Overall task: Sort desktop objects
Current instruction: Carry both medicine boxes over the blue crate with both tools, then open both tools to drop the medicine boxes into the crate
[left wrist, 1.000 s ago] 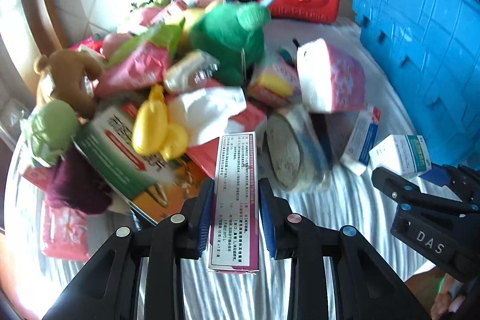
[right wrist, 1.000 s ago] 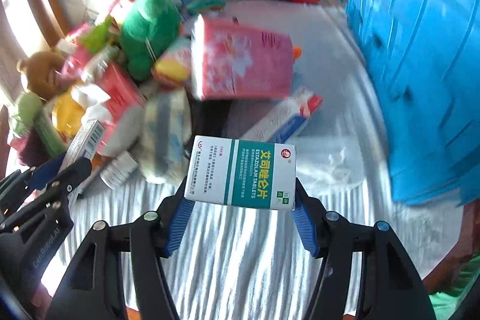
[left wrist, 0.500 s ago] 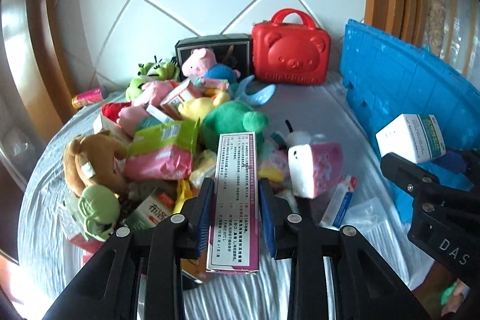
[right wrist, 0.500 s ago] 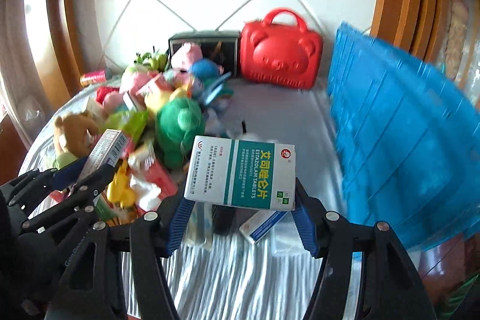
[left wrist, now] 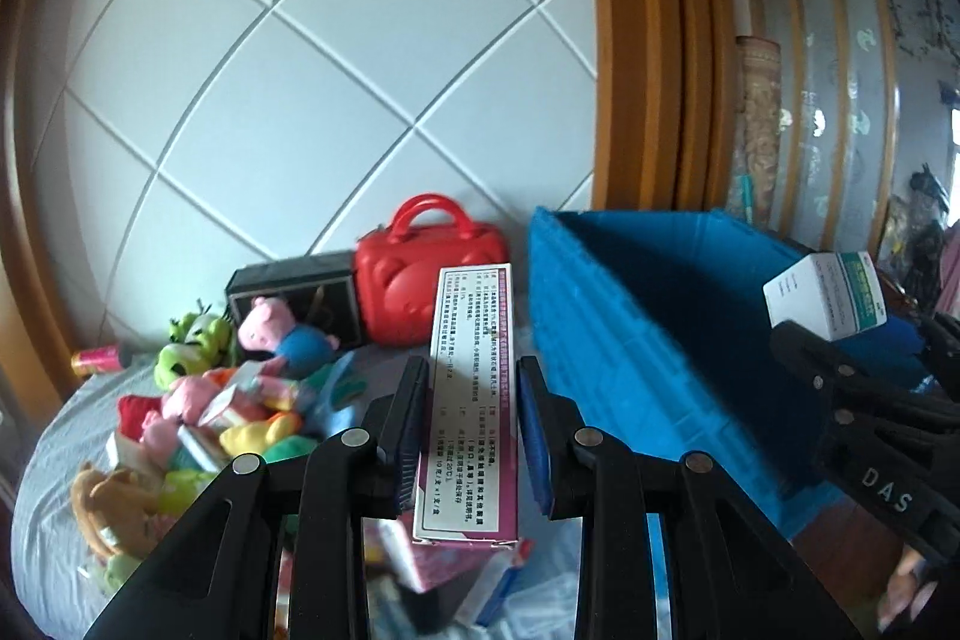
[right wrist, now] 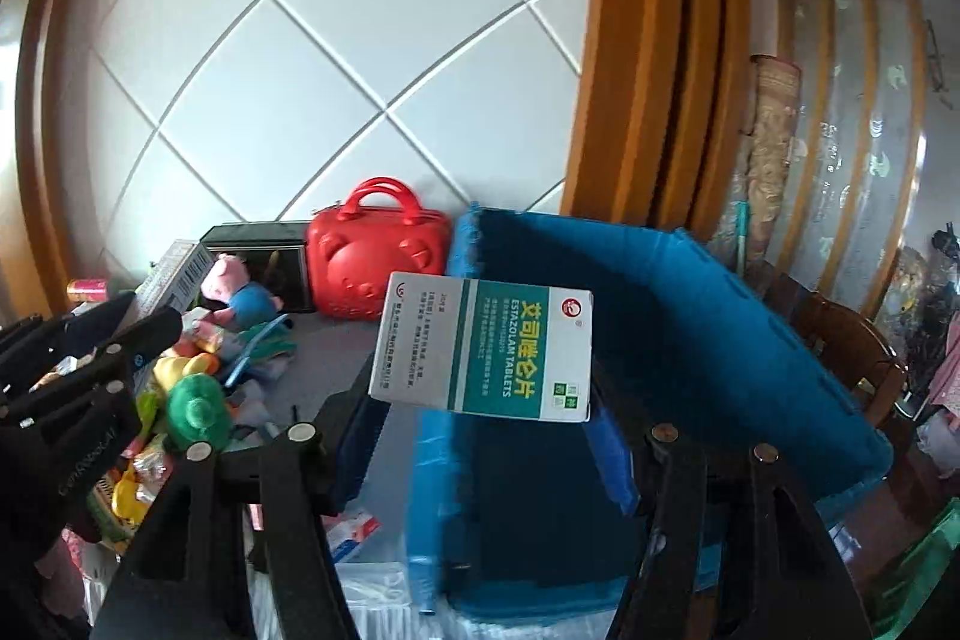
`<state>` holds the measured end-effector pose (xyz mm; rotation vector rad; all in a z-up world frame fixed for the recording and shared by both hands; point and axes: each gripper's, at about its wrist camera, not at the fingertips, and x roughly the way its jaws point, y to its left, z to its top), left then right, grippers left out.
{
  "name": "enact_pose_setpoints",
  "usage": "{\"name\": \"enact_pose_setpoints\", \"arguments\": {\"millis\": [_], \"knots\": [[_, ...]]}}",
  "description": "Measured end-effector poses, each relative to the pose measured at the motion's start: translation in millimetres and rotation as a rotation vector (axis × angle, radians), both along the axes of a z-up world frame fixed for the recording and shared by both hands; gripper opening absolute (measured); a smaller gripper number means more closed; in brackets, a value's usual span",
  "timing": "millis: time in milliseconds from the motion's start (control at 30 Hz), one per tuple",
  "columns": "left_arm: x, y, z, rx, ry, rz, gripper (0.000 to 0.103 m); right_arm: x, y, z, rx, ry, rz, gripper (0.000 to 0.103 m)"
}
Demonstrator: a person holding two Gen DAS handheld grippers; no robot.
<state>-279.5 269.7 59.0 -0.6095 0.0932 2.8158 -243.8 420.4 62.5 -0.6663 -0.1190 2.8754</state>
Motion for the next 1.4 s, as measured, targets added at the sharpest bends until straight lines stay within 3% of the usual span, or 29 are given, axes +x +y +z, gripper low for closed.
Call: {"name": "enact_pose_setpoints", "arguments": {"millis": [100,300,533,700,900,1133,1267,1400], "knots": [[-5,67,12,0.009,0.009,-0.029,0.029,0,61,6,0.012,0.004,-0.024,0.061],[-21,187,12,-0.003,-0.078,-0.042,0.029,-18,164,1,0.036,-0.084,-0.040,0.061],[-44,268,-33,-0.121,-0.318,-0.053,0.029,-54,244,-42,-0.028,-0.323,0.007,0.061],[-55,284,-62,-0.158,-0.444,-0.046,0.029,-67,265,-68,-0.043,-0.460,0.054,0.061],[-63,292,-86,-0.178,-0.559,-0.028,0.029,-83,277,-91,-0.050,-0.541,0.094,0.061],[-61,294,-93,-0.223,-0.624,-0.032,0.030,-85,283,-102,-0.017,-0.656,0.127,0.061],[-57,294,-92,-0.228,-0.615,-0.031,0.047,-82,285,-106,-0.007,-0.671,0.134,0.061],[-52,294,-93,-0.227,-0.615,-0.032,0.047,-82,287,-110,-0.008,-0.678,0.132,0.061]]}}
